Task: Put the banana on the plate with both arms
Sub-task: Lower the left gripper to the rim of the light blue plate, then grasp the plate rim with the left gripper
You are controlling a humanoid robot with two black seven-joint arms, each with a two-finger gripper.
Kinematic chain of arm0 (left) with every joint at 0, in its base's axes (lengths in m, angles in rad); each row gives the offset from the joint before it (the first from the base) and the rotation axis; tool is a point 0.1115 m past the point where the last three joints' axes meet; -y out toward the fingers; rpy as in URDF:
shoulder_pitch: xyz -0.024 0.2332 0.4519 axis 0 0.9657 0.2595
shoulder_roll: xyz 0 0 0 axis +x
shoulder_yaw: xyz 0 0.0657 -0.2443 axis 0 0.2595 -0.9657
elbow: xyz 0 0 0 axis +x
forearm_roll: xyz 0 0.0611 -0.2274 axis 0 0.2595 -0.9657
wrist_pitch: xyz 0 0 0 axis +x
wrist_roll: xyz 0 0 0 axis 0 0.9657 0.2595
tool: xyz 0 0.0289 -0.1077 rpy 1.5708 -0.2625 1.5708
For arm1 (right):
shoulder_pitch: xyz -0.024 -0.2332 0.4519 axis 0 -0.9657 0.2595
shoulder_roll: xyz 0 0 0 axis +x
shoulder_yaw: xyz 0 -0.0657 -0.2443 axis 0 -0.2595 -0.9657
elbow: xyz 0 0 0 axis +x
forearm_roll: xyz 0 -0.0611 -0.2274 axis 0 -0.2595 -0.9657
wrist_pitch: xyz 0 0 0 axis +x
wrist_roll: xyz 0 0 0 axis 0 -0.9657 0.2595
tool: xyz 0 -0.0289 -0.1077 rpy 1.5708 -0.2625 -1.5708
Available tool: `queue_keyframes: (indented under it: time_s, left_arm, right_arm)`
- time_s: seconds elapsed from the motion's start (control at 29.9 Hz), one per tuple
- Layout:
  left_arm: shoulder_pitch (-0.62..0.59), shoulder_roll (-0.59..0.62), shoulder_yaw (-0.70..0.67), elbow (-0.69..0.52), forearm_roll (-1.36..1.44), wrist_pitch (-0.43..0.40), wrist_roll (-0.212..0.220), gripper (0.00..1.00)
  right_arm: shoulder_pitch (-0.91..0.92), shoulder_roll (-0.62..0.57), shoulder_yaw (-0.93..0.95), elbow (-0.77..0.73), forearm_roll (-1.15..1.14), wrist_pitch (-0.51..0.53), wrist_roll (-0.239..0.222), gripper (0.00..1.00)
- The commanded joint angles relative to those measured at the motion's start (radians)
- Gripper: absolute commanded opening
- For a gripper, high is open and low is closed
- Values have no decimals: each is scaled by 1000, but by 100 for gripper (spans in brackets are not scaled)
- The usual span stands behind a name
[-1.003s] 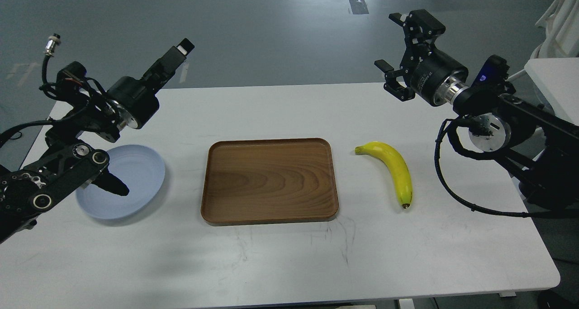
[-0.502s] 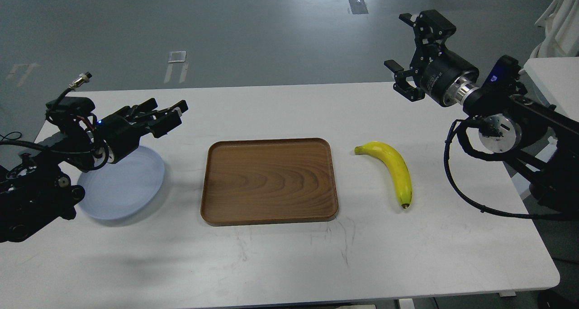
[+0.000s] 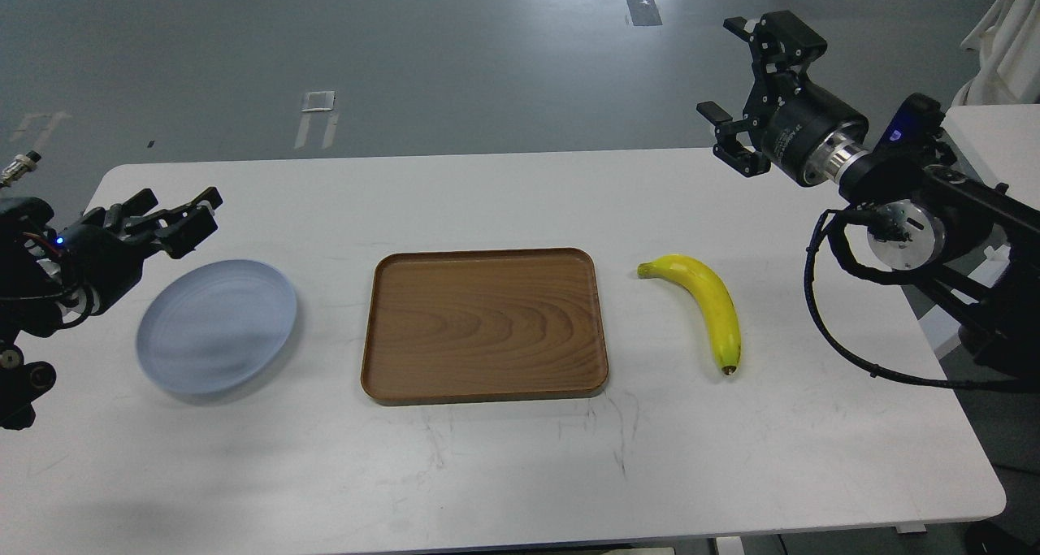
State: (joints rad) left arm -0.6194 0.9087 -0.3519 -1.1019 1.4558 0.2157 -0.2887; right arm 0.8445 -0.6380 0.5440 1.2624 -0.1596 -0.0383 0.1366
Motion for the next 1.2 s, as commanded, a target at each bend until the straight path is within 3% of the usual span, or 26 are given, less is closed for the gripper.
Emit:
queue_keyframes:
  time_s: [0.0, 0.37, 0.6, 0.77, 0.84, 0.9, 1.17]
  left_arm:
    - [3, 7, 2, 13, 1, -45, -40, 98]
    - [3, 61, 77, 60, 9, -42, -78, 98]
    - [15, 47, 209, 160, 14, 40, -89, 98]
    - [15, -11, 215, 315, 17, 44, -93, 98]
    - [15, -46, 215, 372, 2, 42, -115, 98]
    - [15, -50, 215, 373, 1, 39, -131, 98]
    - [38, -77, 225, 376, -43, 4, -133, 98]
  right_arm:
    - [-1, -2, -1, 0, -1, 0, 0, 100]
    - [-2, 3, 2, -2, -1, -3, 0, 100]
    - [-1, -5, 10, 0, -1, -3, 0, 100]
    - [-4, -3, 7, 0, -1, -3, 0, 100]
    - [-2, -3, 4, -2, -1, -3, 0, 100]
    - [-2, -5, 4, -2, -1, -3, 0, 100]
    - [-1, -19, 1, 0, -3, -3, 0, 100]
